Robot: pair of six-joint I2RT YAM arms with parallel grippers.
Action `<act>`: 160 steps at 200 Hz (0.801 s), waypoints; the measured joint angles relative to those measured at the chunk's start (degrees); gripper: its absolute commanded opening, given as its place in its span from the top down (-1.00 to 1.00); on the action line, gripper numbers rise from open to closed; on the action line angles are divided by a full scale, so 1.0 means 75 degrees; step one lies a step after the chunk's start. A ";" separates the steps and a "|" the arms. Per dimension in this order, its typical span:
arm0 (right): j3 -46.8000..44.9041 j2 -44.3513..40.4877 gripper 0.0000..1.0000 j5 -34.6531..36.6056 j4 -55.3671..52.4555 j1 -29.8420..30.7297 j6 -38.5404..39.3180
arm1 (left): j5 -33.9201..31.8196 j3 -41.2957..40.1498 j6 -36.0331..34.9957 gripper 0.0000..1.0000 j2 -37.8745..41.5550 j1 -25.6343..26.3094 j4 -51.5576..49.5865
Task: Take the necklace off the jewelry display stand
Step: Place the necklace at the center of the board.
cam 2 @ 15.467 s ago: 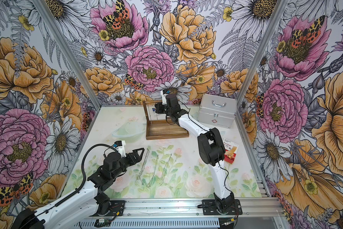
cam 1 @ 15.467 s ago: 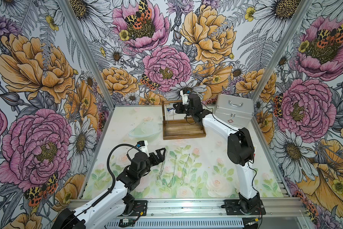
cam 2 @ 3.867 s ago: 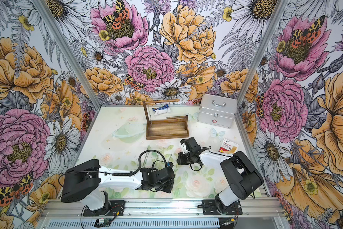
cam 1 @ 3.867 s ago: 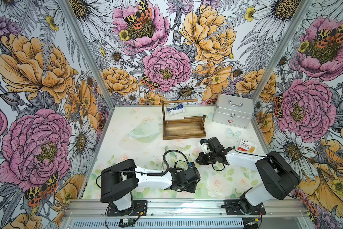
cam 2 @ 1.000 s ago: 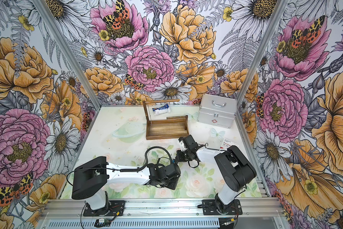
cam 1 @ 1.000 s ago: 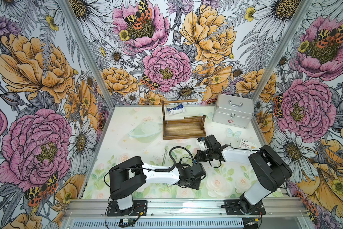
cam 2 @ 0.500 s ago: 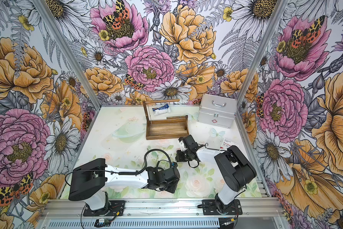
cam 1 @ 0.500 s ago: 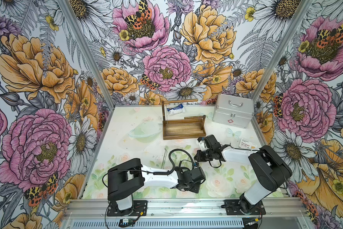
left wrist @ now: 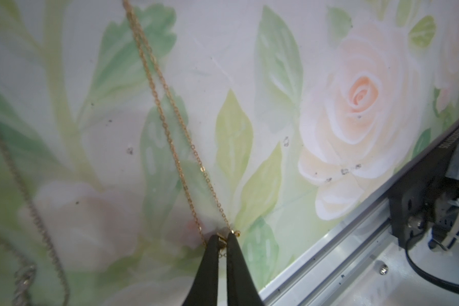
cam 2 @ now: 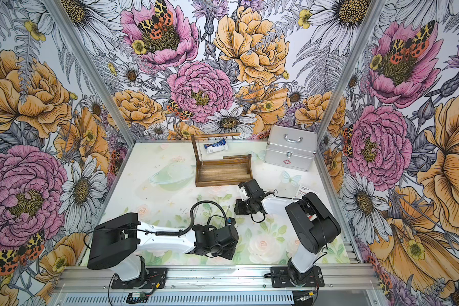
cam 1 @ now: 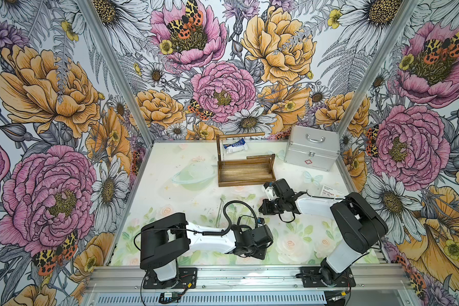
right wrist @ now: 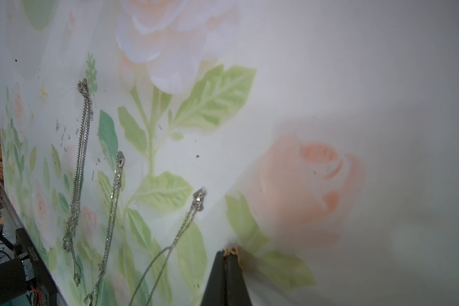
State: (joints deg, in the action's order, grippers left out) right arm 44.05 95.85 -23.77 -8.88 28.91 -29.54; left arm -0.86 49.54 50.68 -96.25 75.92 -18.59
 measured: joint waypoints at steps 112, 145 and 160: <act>0.0044 0.0000 0.66 -0.0102 -0.0038 -0.0195 -0.0321 | -0.0169 -0.0079 0.0052 0.78 0.0015 0.0119 0.0152; 0.0064 -0.0032 0.63 -0.0280 -0.0041 -0.0315 -0.0414 | -0.0169 -0.0117 0.0055 0.78 0.0038 0.0134 0.0195; 0.0064 -0.0099 0.62 -0.0350 -0.0073 -0.0318 -0.0463 | -0.0169 -0.0122 0.0055 0.78 0.0041 0.0137 0.0198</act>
State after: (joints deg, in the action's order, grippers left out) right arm 44.53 95.11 -26.39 -9.43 26.52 -33.01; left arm -2.13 48.62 51.09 -95.94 76.95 -17.10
